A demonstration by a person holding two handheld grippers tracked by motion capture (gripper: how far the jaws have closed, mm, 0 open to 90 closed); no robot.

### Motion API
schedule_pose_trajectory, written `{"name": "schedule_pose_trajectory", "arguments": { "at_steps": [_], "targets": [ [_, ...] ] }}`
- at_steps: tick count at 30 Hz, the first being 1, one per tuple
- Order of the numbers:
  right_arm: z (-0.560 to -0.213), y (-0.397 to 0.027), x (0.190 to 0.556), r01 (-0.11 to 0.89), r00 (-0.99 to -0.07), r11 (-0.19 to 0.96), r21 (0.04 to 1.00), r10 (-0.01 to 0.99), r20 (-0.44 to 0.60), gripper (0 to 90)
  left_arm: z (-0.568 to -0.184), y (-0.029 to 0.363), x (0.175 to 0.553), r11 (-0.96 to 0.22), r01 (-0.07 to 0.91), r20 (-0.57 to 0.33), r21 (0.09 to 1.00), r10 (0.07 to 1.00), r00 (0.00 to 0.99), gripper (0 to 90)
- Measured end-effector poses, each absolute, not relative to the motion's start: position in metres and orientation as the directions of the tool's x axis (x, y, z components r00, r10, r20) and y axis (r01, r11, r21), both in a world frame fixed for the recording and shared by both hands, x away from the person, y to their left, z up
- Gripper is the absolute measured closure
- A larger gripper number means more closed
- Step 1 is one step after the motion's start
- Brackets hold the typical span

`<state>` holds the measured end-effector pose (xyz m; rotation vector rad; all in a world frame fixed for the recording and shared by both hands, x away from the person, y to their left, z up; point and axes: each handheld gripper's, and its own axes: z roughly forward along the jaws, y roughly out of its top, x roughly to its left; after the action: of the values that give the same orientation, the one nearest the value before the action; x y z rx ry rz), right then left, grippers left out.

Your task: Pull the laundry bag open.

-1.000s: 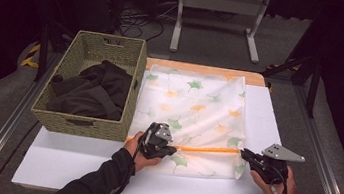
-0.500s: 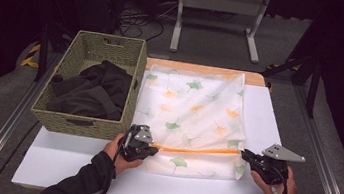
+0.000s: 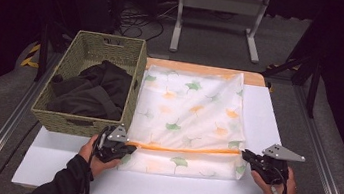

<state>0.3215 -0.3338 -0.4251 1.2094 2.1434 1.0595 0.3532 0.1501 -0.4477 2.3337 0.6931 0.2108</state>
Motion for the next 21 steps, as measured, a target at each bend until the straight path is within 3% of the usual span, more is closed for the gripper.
{"name": "schedule_pose_trajectory", "arguments": {
  "at_steps": [10, 13, 21],
  "targets": [
    [-0.425, -0.332, 0.321, 0.511, -0.508, 0.321, 0.798, 0.861, -0.021, 84.9, -0.451, 0.181, 0.347, -0.609, 0.441, -0.015, 0.659, 0.576, 0.817, 90.0],
    [-0.426, -0.333, 0.321, 0.515, -0.509, 0.315, 0.797, 0.861, -0.011, 84.9, -0.454, 0.192, 0.349, -0.576, 0.472, -0.050, 0.667, 0.598, 0.800, 90.0],
    [-0.430, -0.329, 0.320, 0.529, -0.514, 0.323, 0.785, 0.858, -0.006, 84.8, -0.456, 0.192, 0.349, -0.572, 0.461, -0.025, 0.678, 0.609, 0.793, 89.9]
  ]
}}
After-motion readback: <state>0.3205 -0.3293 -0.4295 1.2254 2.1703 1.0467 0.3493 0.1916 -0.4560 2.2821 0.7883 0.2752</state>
